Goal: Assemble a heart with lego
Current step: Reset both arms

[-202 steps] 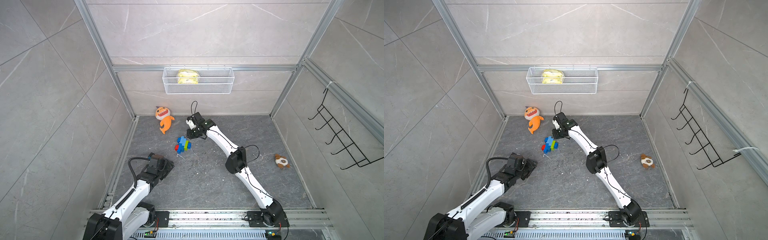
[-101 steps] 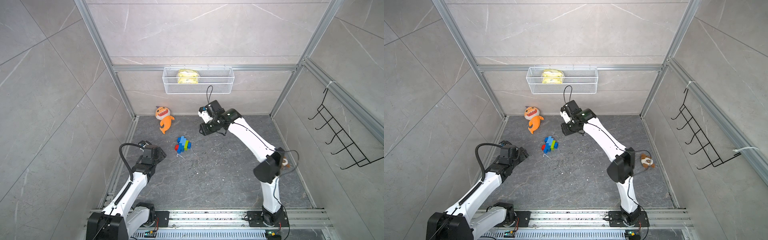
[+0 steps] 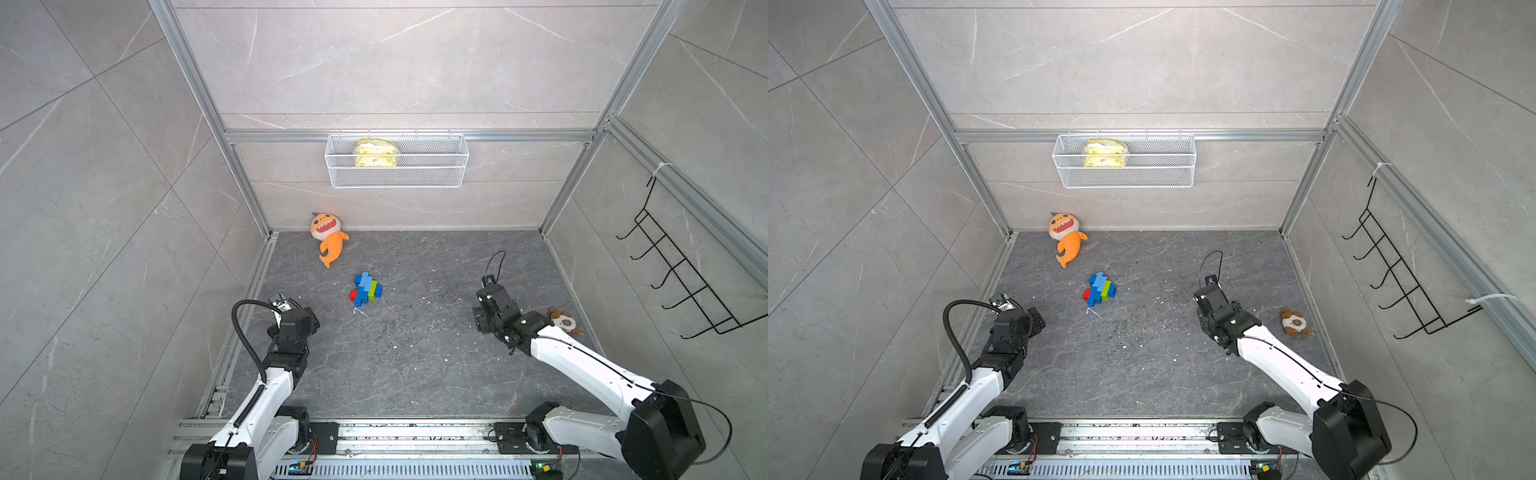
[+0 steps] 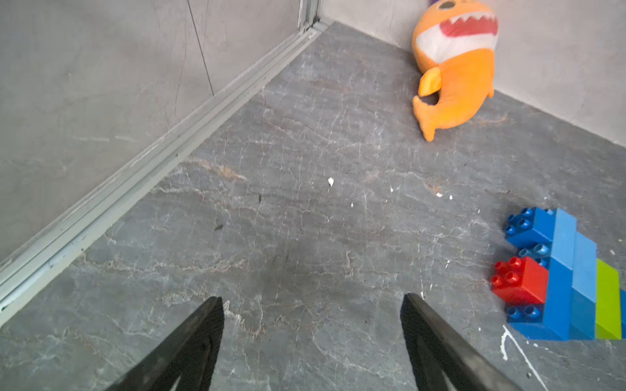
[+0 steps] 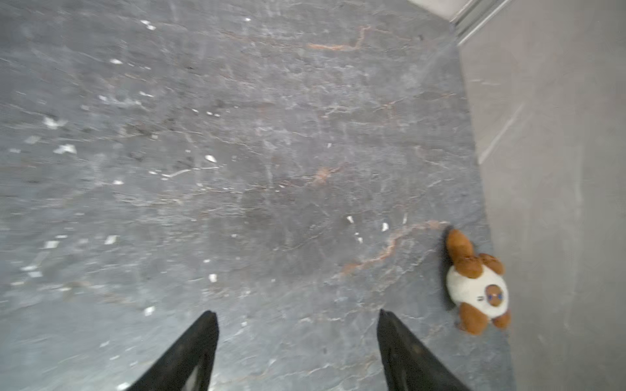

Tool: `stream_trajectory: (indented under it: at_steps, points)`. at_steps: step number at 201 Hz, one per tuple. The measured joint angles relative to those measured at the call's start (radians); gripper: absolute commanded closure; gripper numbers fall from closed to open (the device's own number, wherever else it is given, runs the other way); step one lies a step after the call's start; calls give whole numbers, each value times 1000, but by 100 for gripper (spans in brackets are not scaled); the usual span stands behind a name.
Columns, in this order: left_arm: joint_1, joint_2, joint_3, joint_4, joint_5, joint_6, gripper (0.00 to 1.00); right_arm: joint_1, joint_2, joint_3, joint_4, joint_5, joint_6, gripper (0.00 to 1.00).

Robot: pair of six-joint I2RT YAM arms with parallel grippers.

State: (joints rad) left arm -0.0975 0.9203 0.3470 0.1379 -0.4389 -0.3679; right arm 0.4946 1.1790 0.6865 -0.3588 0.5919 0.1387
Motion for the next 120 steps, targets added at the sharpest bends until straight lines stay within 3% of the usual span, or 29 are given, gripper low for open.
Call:
stream_trajectory:
  at_steps: [25, 53, 64, 78, 120]
  points:
    - [2, 29, -39, 145, -43, 85, 14, -47, 17, -149, 285, 92, -61, 11]
    - [14, 162, -130, 335, -27, 165, 11, -80, 188, -227, 690, 131, -156, 11]
    - [19, 206, -149, 382, 6, 195, 10, -81, 261, -273, 889, 113, -206, 9]
    - [20, 249, -161, 464, 53, 229, 1, -82, 343, -325, 1085, 93, -258, 8]
    - [32, 371, -149, 662, 170, 333, 0, -174, 335, -406, 1340, -60, -280, 8]
